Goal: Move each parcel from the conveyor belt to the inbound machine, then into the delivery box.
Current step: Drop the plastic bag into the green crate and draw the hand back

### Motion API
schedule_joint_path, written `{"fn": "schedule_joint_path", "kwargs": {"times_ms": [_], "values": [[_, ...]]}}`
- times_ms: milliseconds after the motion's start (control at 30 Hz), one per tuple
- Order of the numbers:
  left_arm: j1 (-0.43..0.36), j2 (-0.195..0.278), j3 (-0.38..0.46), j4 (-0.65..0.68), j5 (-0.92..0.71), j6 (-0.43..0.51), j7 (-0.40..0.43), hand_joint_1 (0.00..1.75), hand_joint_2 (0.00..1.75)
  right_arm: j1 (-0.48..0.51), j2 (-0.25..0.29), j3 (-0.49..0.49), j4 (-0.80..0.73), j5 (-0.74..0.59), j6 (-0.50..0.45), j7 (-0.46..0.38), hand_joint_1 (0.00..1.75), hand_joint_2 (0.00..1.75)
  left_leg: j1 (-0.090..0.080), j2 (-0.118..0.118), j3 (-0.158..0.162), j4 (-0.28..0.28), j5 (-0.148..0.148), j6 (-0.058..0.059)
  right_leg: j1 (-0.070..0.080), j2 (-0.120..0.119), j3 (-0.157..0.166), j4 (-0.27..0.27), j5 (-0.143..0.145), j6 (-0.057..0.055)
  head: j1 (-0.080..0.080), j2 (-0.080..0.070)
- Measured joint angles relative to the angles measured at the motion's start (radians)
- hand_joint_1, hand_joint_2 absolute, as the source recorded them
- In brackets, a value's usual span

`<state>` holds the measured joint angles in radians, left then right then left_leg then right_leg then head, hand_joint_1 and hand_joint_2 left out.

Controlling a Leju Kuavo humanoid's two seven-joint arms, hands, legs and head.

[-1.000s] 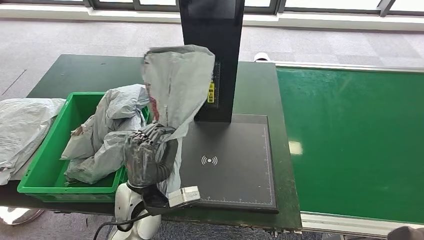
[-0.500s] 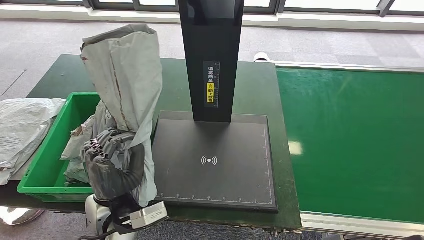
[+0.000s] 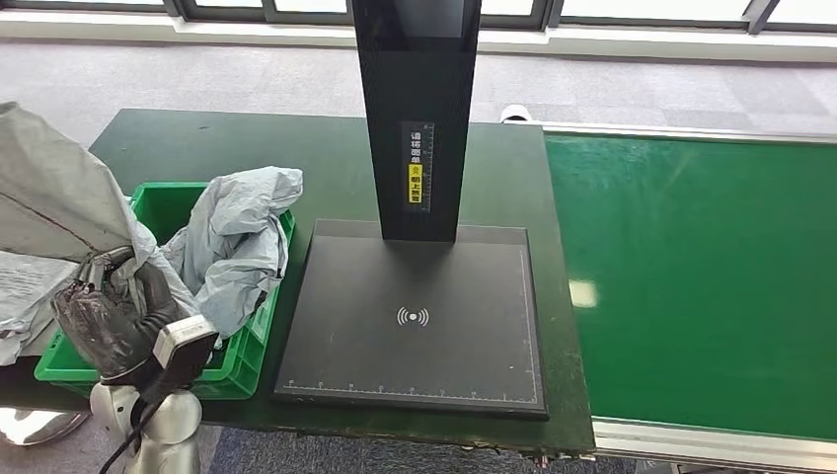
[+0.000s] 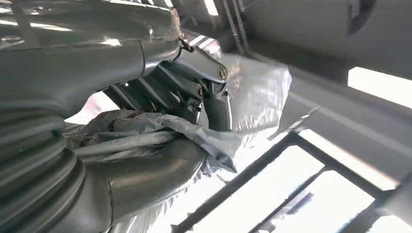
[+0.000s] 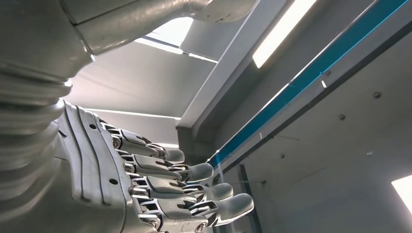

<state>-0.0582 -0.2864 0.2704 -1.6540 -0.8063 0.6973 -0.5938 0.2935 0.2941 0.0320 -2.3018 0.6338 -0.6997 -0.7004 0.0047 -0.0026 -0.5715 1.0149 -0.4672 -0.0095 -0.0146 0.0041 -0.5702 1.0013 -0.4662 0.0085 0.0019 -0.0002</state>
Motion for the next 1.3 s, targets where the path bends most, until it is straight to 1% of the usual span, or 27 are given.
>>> {"fn": "schedule_joint_path", "kwargs": {"times_ms": [133, 233, 400, 567, 700, 800, 900, 967, 1033, 1167, 1300], "values": [[-0.093, 0.006, 0.102, 0.146, -0.182, 0.0, 0.085, 1.75, 1.75, 0.002, -0.002, 0.0, 0.0, 0.0, 0.0, 0.0, 0.0, 1.75, 0.0, -0.001, 0.0, 0.0, 0.001, 0.0, 0.0, -0.001, 0.001, 0.0, 0.0, 0.0, 0.0, 0.0], [-0.164, 0.016, 0.154, 0.258, -0.342, 0.0, 0.155, 1.75, 1.75, 0.001, -0.003, 0.0, 0.0, 0.0, 0.0, 0.0, 0.0, 1.75, 0.0, -0.001, 0.0, 0.0, 0.001, -0.001, 0.0, -0.001, 0.001, 0.0, 0.001, 0.0, 0.0, 0.0], [-0.246, 0.03, 0.187, 0.403, -0.484, 0.0, 0.227, 1.75, 1.75, -0.001, -0.004, 0.0, 0.0, 0.0, 0.0, 0.0, 0.0, 1.75, 0.0, -0.001, 0.0, 0.0, 0.001, -0.001, 0.0, -0.001, 0.001, 0.0, 0.001, 0.0, 0.0, 0.0], [-0.31, 0.038, 0.189, 0.536, -0.503, 0.0, 0.236, 1.75, 1.75, -0.01, -0.004, 0.0, 0.001, 0.006, 0.0, 0.0, 0.0, 1.75, 0.0, -0.004, 0.0, 0.0, 0.001, -0.001, 0.0, -0.003, 0.002, 0.0, 0.0, 0.0, 0.0, 0.0], [-0.337, 0.042, 0.189, 0.595, -0.502, 0.0, 0.233, 0.0, 0.0, -0.015, -0.004, 0.0, 0.004, 0.006, 0.0, 0.0, 0.0, 1.75, -0.001, -0.007, 0.001, 0.0, 0.002, 0.0, 0.0, -0.008, 0.004, 0.0, -0.001, 0.0, 0.0, 0.0], [-0.342, 0.041, 0.186, 0.612, -0.449, 0.0, 0.201, 0.0, 0.0, -0.017, -0.004, 0.0, 0.012, 0.003, 0.0, 0.0, 0.0, 1.75, 0.0, -0.009, 0.002, 0.0, 0.004, -0.001, 0.0, -0.01, 0.004, 0.001, 0.0, -0.001, 0.0, 0.0], [-0.315, 0.021, 0.157, 0.574, -0.292, -0.017, 0.14, 0.0, 0.0, -0.019, -0.004, 0.0, 0.04, -0.009, 0.001, 0.0, 0.0, 1.75, 0.0, -0.008, 0.001, 0.0, 0.005, -0.001, 0.0, -0.01, 0.004, 0.001, 0.002, -0.002, 0.0, 0.0], [-0.285, 0.007, 0.119, 0.539, -0.16, -0.058, 0.112, 0.0, 0.0, -0.021, -0.004, 0.0, 0.054, -0.014, 0.002, 0.001, 0.0, 1.75, 0.0, -0.008, 0.0, 0.0, 0.007, -0.002, 0.0, -0.009, 0.003, 0.001, 0.003, -0.002, 0.0, 0.0], [-0.258, -0.001, 0.079, 0.508, -0.062, -0.096, 0.096, 0.0, 0.0, -0.021, -0.004, 0.0, 0.061, -0.016, 0.002, 0.001, 0.0, 1.75, 0.0, -0.008, -0.001, 0.0, 0.007, -0.001, 0.0, -0.009, 0.002, 0.001, 0.004, -0.001, 0.0, 0.0], [-0.228, -0.008, 0.029, 0.472, 0.032, -0.14, 0.067, 0.0, 0.0, -0.026, -0.005, 0.0, 0.071, -0.017, 0.002, 0.001, 0.0, 0.0, 0.0, -0.008, -0.003, 0.0, 0.007, -0.002, 0.0, -0.009, 0.001, 0.001, 0.004, -0.001, 0.0, 0.0], [-0.191, -0.014, -0.023, 0.437, 0.238, -0.219, 0.004, 0.0, 0.0, -0.03, -0.008, 0.0, 0.075, -0.023, 0.002, 0.001, 0.0, 0.0, 0.0, -0.008, -0.004, 0.0, 0.006, -0.002, 0.0, -0.008, -0.001, 0.001, 0.004, -0.001, 0.0, 0.0]]}}
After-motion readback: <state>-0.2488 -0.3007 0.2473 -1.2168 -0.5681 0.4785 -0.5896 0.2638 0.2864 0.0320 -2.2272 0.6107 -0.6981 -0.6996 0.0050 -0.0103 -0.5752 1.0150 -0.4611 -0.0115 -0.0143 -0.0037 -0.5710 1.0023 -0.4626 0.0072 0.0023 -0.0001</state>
